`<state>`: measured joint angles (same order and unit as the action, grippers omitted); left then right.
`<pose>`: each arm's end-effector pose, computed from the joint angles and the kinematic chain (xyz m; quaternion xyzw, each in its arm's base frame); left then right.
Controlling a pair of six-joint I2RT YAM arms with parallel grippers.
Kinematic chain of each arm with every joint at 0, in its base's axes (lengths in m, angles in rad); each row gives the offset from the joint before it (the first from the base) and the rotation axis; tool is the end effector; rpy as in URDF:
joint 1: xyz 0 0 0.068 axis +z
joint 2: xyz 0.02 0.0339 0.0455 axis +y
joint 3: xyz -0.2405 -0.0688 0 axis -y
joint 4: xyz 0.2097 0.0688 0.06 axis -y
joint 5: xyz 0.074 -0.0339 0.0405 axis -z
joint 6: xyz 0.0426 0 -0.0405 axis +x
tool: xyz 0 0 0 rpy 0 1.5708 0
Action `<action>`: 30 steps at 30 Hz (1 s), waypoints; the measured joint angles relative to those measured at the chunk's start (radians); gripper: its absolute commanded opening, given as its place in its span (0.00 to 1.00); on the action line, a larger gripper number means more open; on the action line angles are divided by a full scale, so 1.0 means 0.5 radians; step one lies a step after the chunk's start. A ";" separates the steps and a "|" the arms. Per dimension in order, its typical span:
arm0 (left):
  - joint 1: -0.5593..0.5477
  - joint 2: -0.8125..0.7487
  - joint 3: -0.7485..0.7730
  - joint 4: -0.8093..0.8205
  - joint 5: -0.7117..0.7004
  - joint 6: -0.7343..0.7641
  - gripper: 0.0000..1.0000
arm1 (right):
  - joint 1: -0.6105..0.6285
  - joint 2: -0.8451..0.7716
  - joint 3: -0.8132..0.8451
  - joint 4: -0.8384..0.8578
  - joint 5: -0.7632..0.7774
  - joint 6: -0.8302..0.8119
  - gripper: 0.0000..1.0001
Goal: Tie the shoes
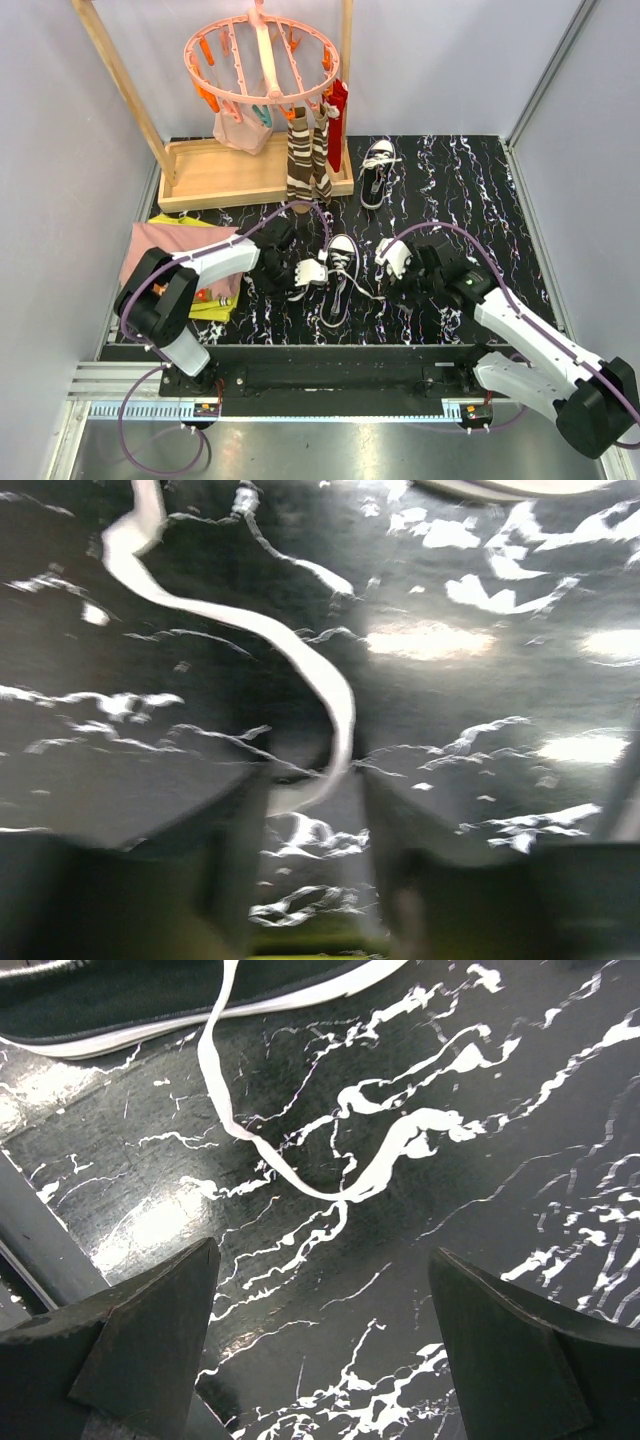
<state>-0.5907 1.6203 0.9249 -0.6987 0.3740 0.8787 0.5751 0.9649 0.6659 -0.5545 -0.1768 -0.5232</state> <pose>0.2001 -0.1529 0.1535 0.6683 0.7153 -0.1708 0.1124 0.1447 0.1027 0.2194 -0.5133 0.7794 0.0917 0.3474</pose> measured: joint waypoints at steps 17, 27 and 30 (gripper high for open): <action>0.253 -0.234 0.302 -0.711 0.696 0.072 0.01 | -0.002 -0.123 0.000 -0.011 0.021 -0.008 0.93; 0.896 0.255 0.336 -0.225 0.820 -0.736 0.44 | -0.002 -0.124 -0.004 -0.023 0.021 -0.008 0.91; 0.938 0.116 0.223 0.014 0.792 -0.879 0.50 | -0.002 -0.125 -0.021 -0.024 0.020 -0.014 0.86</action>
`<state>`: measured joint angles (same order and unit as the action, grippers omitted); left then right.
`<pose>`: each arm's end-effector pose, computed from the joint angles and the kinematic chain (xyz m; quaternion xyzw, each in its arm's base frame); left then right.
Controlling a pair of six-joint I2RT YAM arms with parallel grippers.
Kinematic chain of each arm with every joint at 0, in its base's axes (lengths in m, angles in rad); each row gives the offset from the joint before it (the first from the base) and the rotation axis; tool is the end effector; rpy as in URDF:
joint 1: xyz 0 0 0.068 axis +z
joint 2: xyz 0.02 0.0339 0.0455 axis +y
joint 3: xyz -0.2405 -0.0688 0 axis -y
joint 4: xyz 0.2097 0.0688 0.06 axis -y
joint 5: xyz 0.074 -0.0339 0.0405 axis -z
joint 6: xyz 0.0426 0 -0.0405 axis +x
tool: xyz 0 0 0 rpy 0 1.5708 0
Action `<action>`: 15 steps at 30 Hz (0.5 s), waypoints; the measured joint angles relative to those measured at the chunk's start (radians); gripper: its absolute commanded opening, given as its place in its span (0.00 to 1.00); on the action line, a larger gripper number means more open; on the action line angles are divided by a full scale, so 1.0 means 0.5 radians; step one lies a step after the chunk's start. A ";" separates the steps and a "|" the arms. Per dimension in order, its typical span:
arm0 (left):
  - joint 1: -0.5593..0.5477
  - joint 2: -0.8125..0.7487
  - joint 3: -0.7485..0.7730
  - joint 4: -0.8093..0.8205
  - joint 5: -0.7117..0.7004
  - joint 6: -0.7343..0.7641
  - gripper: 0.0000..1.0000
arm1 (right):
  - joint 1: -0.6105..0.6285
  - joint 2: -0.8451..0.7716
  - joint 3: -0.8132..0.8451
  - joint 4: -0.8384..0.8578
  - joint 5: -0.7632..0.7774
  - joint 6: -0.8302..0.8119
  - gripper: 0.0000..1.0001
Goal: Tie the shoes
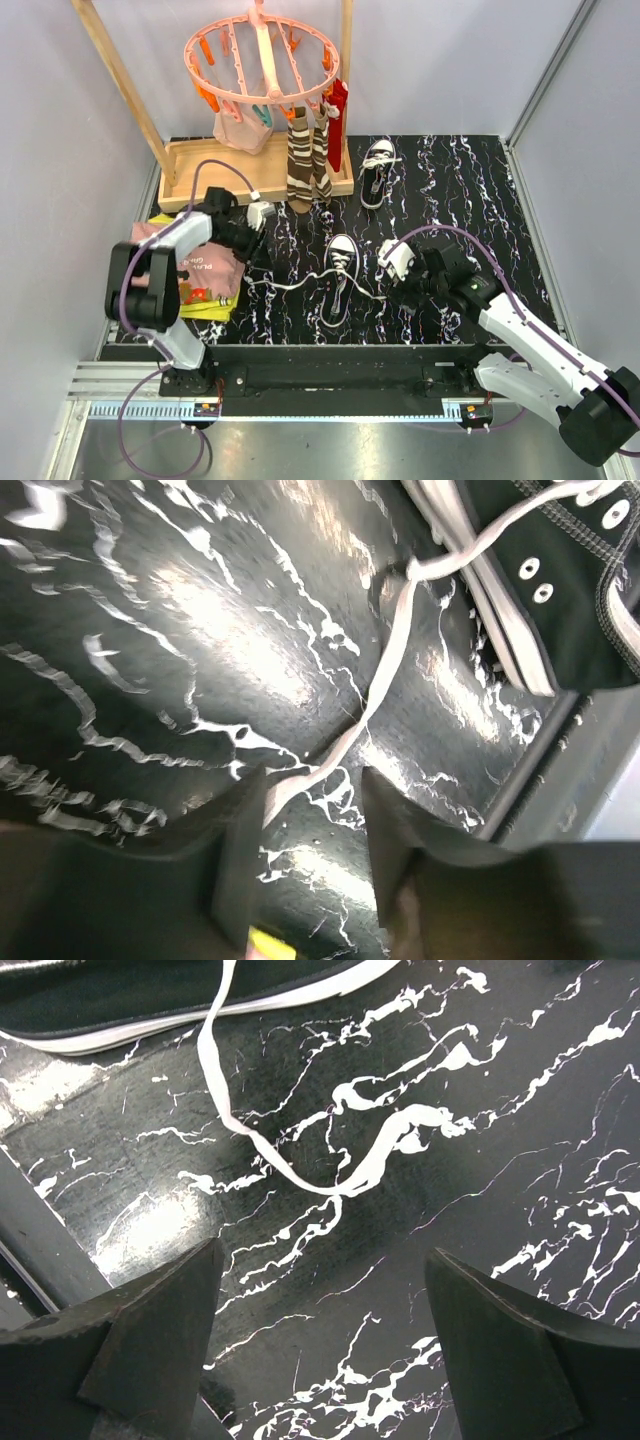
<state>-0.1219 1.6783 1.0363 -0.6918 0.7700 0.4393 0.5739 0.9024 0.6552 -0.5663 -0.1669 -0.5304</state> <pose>0.2686 -0.0628 0.1734 0.2975 0.8720 -0.3509 0.1671 0.1378 0.0975 0.2248 -0.5119 0.7722 0.0854 0.3666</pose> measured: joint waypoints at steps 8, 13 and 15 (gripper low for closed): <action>-0.407 -0.836 -0.358 0.345 -0.128 0.433 0.49 | -0.003 0.055 -0.062 0.012 -0.077 -0.018 0.75; -0.768 -0.655 -0.411 0.428 -0.246 0.693 0.49 | -0.008 0.165 -0.092 0.063 -0.183 -0.028 0.70; -0.845 -0.481 -0.382 0.446 -0.292 0.716 0.49 | -0.009 0.208 -0.092 0.112 -0.235 -0.030 0.68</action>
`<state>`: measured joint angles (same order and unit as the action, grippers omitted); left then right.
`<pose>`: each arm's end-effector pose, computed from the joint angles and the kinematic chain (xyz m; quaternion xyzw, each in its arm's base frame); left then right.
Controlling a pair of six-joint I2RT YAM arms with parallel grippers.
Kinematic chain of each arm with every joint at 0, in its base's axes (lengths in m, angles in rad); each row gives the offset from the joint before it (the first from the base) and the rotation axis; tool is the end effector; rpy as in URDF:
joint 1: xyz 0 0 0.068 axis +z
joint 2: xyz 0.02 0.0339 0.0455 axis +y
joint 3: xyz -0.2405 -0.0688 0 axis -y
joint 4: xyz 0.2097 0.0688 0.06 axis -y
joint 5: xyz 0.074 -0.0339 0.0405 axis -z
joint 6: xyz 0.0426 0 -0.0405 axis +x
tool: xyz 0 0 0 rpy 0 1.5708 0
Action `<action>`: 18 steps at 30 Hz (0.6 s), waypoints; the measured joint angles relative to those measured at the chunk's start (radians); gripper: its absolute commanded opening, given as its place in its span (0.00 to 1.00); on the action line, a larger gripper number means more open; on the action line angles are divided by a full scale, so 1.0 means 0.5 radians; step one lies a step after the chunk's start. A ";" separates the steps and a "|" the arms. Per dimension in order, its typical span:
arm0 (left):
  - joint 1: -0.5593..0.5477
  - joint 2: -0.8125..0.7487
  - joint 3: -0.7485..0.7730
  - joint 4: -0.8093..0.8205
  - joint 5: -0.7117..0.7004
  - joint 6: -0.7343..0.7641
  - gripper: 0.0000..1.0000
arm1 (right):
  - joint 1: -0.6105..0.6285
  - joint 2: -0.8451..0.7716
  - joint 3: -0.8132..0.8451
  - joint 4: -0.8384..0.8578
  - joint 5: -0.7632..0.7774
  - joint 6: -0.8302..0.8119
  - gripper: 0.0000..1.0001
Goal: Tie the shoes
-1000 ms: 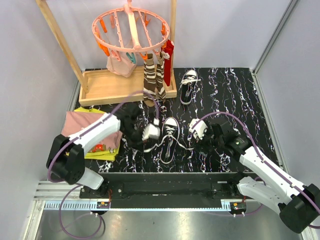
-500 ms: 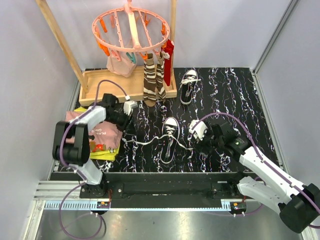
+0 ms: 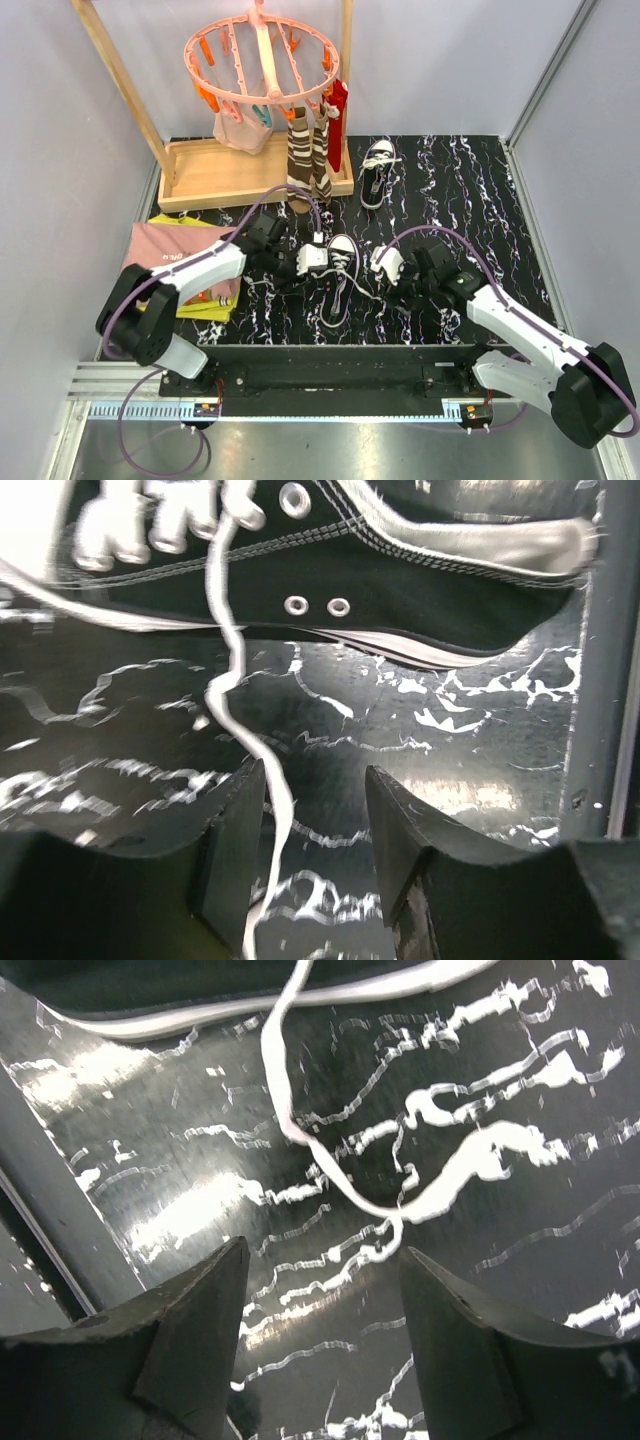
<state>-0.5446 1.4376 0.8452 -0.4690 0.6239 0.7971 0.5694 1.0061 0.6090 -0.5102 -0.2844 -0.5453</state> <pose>0.1996 -0.1500 0.1898 0.6331 0.6734 -0.2645 0.2753 0.1440 0.1064 0.2004 -0.5342 0.7699 0.1379 0.3208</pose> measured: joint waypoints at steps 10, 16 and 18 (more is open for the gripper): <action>-0.076 0.508 0.422 0.032 -0.226 -0.004 0.38 | -0.001 0.220 0.002 0.230 -0.124 0.002 0.61; -0.099 0.642 0.578 -0.056 -0.271 0.050 0.34 | -0.001 0.300 0.014 0.264 -0.143 0.000 0.59; -0.117 0.666 0.603 -0.114 -0.274 0.067 0.34 | -0.001 0.300 0.016 0.265 -0.147 -0.001 0.59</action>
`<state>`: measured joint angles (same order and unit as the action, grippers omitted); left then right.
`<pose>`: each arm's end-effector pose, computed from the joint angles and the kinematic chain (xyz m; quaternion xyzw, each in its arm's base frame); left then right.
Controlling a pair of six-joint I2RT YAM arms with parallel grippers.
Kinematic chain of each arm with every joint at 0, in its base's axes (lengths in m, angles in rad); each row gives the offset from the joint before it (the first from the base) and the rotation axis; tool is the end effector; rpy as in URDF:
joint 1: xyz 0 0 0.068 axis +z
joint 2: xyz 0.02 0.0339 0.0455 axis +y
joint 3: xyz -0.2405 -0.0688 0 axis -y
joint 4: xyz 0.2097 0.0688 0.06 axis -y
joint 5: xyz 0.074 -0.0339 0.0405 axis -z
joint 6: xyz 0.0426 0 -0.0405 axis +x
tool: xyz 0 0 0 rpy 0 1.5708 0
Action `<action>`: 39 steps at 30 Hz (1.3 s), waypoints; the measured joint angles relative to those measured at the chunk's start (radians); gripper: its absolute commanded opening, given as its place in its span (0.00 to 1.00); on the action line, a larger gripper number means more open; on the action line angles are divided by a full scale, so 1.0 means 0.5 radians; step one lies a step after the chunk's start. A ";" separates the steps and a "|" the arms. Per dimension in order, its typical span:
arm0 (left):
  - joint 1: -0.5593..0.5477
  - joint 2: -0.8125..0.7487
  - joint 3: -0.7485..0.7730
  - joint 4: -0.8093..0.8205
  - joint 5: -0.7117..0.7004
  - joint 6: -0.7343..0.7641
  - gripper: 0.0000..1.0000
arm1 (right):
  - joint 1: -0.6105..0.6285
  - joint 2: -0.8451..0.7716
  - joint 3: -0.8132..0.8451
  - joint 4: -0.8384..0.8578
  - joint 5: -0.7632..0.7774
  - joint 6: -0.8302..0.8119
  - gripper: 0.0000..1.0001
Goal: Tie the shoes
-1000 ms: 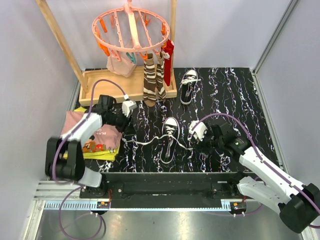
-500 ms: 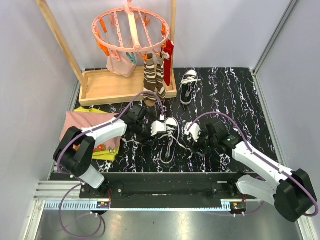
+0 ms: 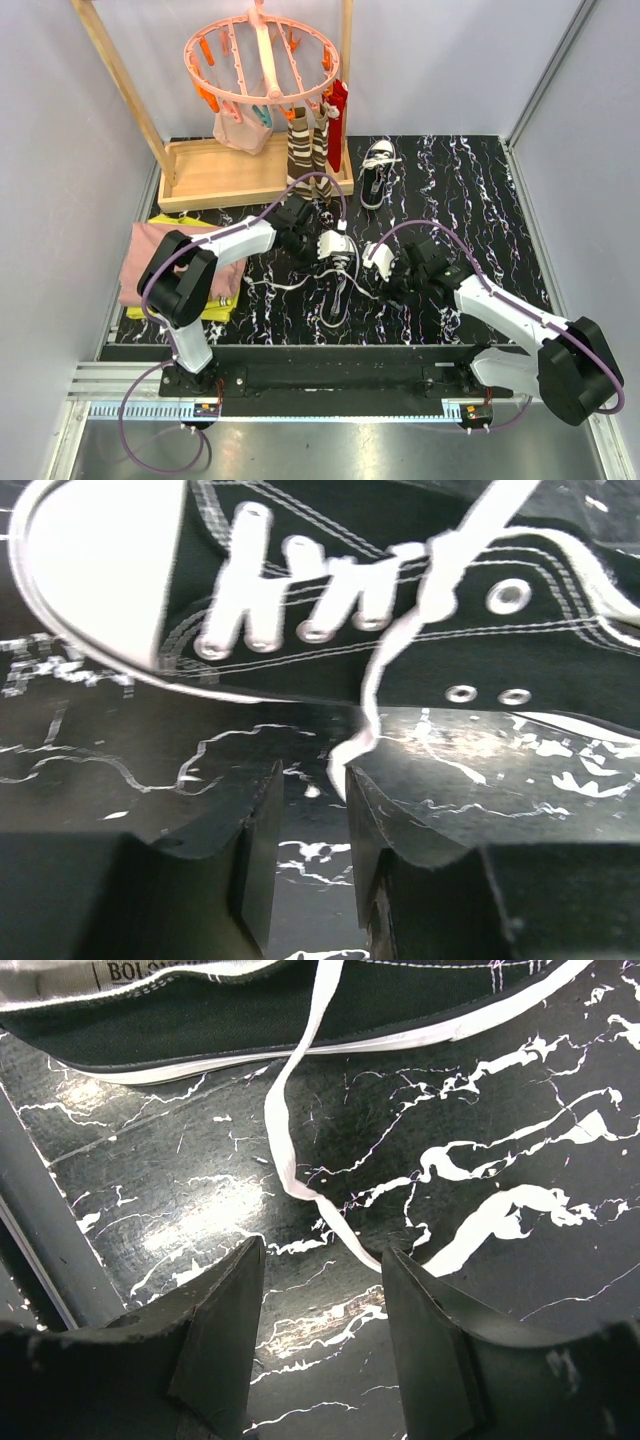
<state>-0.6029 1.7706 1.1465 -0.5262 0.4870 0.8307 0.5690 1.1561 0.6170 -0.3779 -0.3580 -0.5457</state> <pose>0.2511 -0.1970 0.1734 0.6615 0.6825 -0.2112 0.2280 0.1631 0.1220 0.1870 -0.5414 0.7606 0.1723 0.3140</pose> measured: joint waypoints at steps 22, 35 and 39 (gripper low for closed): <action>-0.056 0.199 0.156 -0.275 -0.078 -0.018 0.00 | 0.000 -0.085 -0.039 0.030 -0.027 -0.130 0.60; -0.022 -0.234 -0.009 -0.025 0.156 -0.365 0.00 | -0.064 0.123 -0.071 0.050 0.012 -0.371 0.61; -0.022 -0.265 -0.094 0.036 0.179 -0.423 0.00 | -0.171 0.130 -0.021 0.040 0.020 -0.258 0.60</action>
<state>-0.6140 1.6382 1.0996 -0.5083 0.5766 0.6193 0.4835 1.2213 0.6064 -0.3580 -0.3481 -0.6746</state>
